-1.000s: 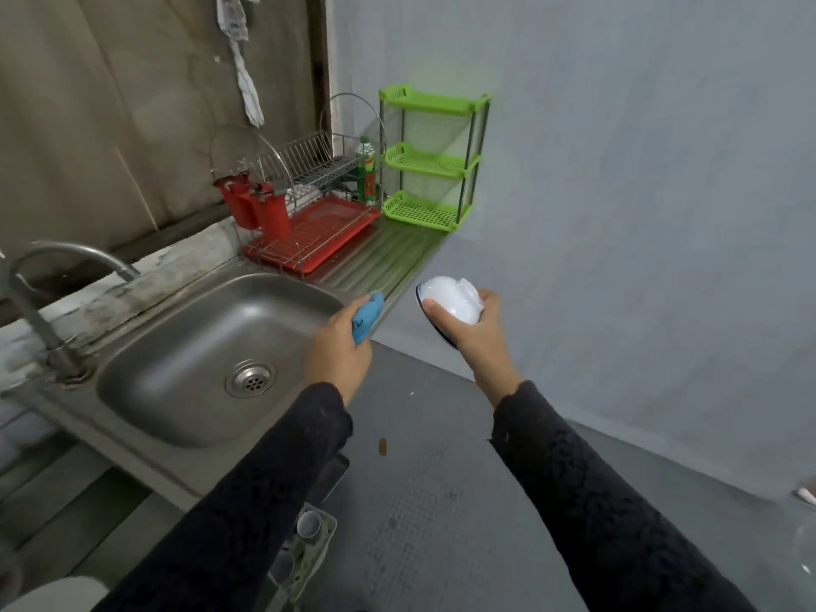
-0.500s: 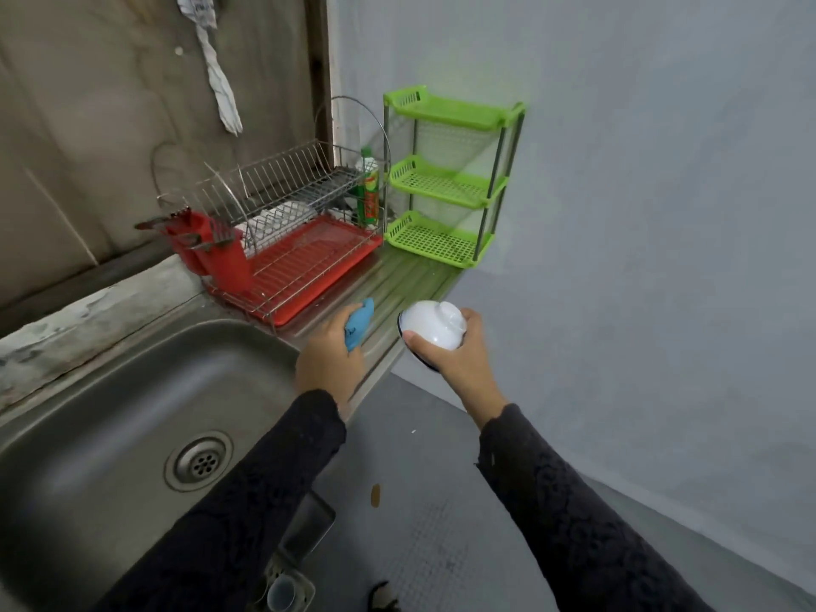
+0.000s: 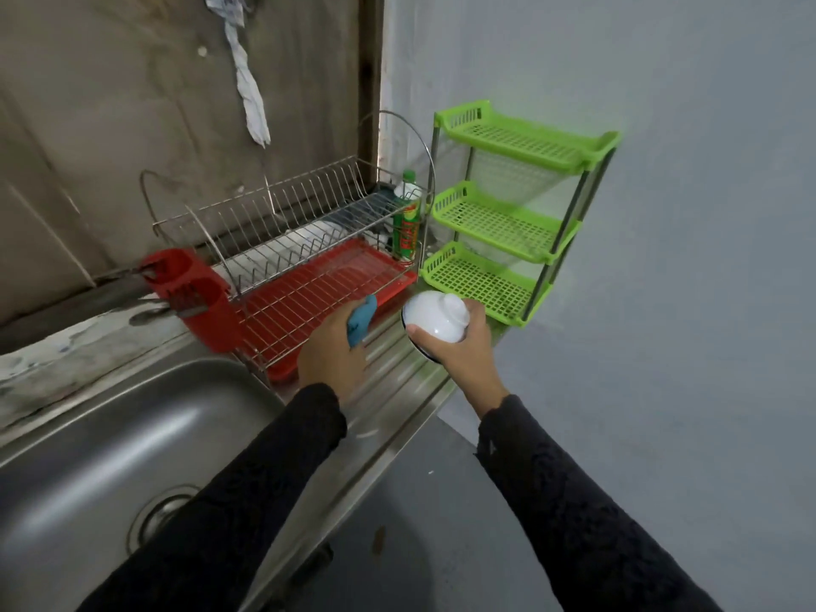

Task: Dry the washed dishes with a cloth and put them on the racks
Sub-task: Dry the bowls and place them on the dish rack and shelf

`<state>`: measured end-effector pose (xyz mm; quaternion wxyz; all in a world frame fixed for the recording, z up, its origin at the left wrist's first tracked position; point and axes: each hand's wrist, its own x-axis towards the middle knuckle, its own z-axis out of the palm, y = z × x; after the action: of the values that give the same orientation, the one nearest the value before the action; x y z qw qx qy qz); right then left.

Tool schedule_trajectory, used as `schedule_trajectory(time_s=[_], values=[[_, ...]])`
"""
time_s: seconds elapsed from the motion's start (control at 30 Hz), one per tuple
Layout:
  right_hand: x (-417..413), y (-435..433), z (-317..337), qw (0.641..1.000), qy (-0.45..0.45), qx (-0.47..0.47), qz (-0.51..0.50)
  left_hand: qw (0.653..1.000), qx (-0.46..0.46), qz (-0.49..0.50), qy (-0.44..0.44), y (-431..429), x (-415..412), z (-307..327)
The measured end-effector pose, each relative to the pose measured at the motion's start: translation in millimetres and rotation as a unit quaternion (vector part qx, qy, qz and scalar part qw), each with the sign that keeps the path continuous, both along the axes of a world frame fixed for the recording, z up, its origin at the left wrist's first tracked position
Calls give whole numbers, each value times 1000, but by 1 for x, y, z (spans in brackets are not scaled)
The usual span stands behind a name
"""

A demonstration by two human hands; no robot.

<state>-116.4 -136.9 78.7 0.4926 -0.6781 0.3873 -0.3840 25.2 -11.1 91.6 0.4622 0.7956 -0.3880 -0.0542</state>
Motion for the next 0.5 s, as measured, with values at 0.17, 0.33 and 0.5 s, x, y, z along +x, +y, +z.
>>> schedule_trajectory(time_s=[0.17, 0.33, 0.5], values=[[35, -36, -22, 999, 12, 8, 46, 999, -2, 42, -8, -16, 16, -15], [75, -86, -34, 994, 15, 26, 110, 994, 12, 107, -30, -42, 40, -29], [119, -139, -33, 983, 38, 22, 179, 982, 53, 170, -57, -75, 56, -37]])
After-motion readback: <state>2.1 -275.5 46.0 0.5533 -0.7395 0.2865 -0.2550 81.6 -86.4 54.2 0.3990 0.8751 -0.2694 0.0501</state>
